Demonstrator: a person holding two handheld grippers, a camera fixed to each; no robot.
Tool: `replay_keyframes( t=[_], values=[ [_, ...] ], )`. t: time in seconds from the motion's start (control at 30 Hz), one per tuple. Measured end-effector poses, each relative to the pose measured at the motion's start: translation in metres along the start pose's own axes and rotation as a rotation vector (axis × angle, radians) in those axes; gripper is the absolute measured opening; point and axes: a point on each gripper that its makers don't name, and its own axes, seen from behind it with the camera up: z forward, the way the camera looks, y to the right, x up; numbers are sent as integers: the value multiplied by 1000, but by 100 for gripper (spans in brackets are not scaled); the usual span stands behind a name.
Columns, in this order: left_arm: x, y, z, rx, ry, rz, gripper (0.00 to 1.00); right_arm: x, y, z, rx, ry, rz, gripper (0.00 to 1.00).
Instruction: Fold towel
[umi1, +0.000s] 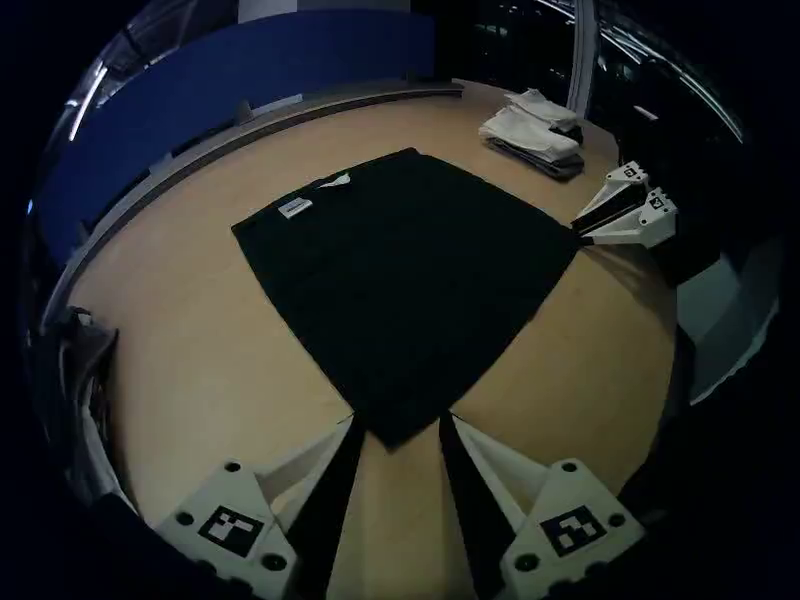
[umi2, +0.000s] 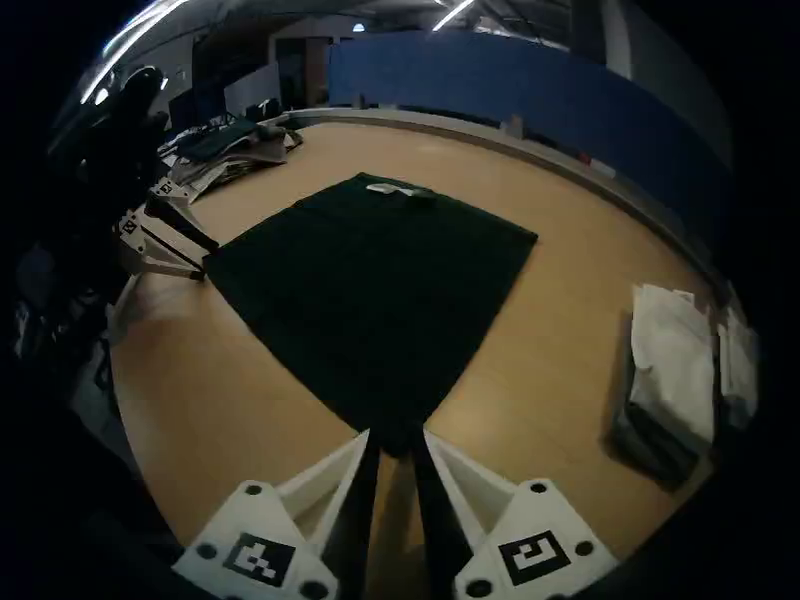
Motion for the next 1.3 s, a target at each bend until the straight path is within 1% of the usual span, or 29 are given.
replay_keyframes(
  t=[0.2, 0.33, 0.6, 0.8, 0.87, 0.97, 1.07, 1.17, 1.3],
  values=[
    [-1, -1, -1, 5, -7, 0, 51, -3, -2, 0, 5, -13, 5, 24],
    [-1, -3, -2, 9, -10, 2, 41, -3, -2, 0, 5, -19, 10, 22],
    [-1, -8, -1, 20, -17, -3, 22, -3, -2, 2, 1, -24, 17, 17],
    [1, -10, -3, 21, -19, -18, 15, -4, -2, 3, 1, -28, 15, 13],
    [1, -10, -3, 19, -19, -22, 14, -3, -2, 4, -2, -30, 16, 12],
    [1, -10, -1, 23, -17, -10, 13, -2, -1, 4, -5, -32, 18, 11],
    [1, -10, 0, 31, -18, 19, 12, 1, 0, 4, -7, -29, 24, 11],
    [2, -10, -1, 35, -20, 36, 12, 5, 2, 2, -9, -23, 30, 11],
    [4, -8, -2, 29, -21, 21, 12, 8, 3, -1, -10, -21, 32, 10]
  ],
)
